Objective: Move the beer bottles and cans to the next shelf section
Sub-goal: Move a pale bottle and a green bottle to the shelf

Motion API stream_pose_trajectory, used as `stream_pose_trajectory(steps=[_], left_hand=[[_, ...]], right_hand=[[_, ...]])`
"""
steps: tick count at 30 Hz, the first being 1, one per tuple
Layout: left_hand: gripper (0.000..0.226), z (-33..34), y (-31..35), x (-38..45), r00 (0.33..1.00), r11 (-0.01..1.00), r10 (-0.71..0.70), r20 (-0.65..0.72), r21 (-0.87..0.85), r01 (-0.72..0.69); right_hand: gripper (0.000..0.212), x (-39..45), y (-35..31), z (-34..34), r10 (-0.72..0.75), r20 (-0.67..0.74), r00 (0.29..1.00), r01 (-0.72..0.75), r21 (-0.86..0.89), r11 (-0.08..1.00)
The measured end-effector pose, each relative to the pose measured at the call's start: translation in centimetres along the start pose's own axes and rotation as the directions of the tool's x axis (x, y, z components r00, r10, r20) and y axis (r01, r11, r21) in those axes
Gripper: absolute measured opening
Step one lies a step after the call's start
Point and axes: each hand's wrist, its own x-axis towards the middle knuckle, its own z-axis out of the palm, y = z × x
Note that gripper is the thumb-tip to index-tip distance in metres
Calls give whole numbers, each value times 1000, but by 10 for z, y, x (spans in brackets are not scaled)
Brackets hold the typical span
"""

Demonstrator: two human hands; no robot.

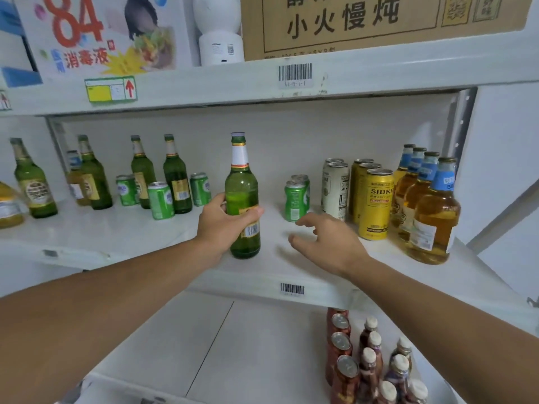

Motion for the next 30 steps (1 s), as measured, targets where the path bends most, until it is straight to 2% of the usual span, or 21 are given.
stream_pose_trajectory(steps=[5, 11, 17, 21, 26, 30], left_hand=[[47, -6, -24, 46, 1000, 1000, 5, 17, -19, -5], [49, -1, -50, 118, 992, 998, 55, 109, -8, -55], [48, 24, -78, 182, 989, 998, 53, 137, -46, -47], [53, 47, -88, 215, 981, 999, 52, 185, -21, -49], [53, 67, -92, 248, 966, 992, 74, 246, 86, -98], [67, 76, -97, 265, 959, 991, 51, 277, 104, -83]], right_hand=[[62, 36, -12, 29, 36, 16, 999, -36, 1, 999], [47, 86, -12, 59, 73, 31, 997, -71, -71, 995], [35, 111, -7, 82, 157, 4, 988, -157, -68, 985], [32, 117, -9, 89, 145, -3, 989, -145, -71, 987], [54, 123, -16, 98, 80, 19, 997, -78, -64, 995], [49, 126, -22, 104, 60, 68, 996, -53, -102, 993]])
